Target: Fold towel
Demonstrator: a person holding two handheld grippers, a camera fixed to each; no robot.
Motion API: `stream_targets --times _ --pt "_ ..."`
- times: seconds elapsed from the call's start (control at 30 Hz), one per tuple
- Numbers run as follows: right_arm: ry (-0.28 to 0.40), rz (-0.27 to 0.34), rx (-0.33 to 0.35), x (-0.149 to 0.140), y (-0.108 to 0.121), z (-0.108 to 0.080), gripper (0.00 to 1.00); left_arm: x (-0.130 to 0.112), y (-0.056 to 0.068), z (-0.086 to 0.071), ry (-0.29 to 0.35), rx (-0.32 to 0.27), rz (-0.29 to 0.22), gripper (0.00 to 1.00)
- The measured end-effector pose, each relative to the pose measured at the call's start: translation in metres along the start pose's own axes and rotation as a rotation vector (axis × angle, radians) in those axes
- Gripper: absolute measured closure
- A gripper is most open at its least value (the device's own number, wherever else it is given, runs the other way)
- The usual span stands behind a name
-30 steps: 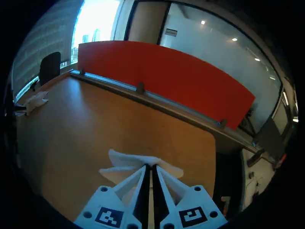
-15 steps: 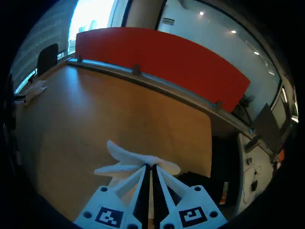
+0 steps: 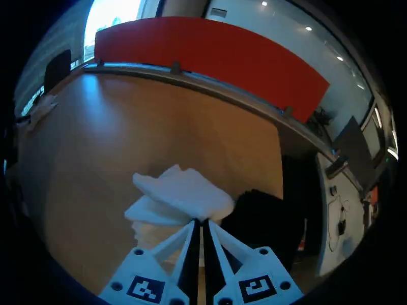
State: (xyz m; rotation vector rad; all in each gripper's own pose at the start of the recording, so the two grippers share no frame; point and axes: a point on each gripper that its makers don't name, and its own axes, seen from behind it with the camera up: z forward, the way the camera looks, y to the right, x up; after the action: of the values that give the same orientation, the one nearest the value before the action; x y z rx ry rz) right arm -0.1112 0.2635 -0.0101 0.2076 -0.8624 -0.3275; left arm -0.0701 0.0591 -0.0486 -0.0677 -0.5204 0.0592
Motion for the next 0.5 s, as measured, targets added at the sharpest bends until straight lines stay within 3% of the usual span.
stream_targets --times 0.5 --pt "-0.094 0.023 -0.010 -0.045 -0.002 0.004 0.95 -0.002 -0.001 -0.004 -0.002 0.003 0.004 0.07"
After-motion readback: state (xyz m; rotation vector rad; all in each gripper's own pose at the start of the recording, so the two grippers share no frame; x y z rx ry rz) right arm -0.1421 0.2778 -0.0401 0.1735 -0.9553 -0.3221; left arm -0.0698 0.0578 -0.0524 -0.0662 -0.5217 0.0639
